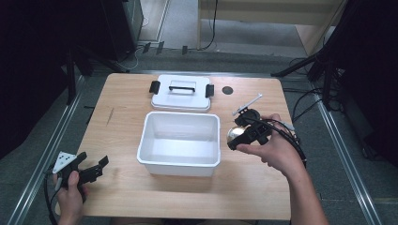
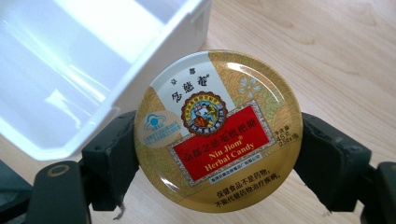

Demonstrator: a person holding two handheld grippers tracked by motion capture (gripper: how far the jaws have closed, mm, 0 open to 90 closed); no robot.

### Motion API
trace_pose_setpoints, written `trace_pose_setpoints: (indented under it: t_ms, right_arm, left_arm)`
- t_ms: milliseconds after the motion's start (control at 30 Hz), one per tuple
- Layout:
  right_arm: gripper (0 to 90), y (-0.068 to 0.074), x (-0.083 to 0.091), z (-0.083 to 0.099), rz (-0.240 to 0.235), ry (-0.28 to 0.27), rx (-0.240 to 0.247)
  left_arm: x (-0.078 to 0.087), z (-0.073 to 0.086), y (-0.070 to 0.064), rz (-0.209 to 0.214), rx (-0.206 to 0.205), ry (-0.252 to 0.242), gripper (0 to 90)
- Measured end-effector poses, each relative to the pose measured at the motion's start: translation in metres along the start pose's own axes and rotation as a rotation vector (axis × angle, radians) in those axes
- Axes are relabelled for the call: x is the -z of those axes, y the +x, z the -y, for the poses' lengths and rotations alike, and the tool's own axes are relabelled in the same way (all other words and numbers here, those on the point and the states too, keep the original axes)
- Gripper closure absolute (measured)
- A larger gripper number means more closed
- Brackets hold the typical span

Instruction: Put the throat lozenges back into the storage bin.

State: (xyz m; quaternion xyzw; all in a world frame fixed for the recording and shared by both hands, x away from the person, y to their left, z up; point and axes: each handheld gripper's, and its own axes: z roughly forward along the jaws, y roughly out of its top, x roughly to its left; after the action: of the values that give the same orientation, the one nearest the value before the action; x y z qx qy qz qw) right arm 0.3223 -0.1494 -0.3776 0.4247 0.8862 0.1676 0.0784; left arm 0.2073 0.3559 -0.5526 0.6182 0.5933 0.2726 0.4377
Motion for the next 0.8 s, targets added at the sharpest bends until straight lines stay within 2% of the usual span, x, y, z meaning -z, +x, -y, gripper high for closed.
trace_pose_setpoints:
  t_ms: [200,367,800]
  right_arm:
    - [20.4,0.008,0.009,-0.009,0.002,-0.010,0.033]
    - [20.4,0.017,0.013,-0.018,-0.015,-0.016,0.066]
    - [20.4,0.047,0.000,-0.044,-0.045,-0.008,0.158]
  left_arm:
    - [0.000,0.000,0.001,0.004,0.003,0.004,8.4]
    - [-0.001,0.000,0.001,0.007,0.007,0.005,8.4]
    - [-0.001,-0.001,0.002,0.014,0.011,0.010,8.4]
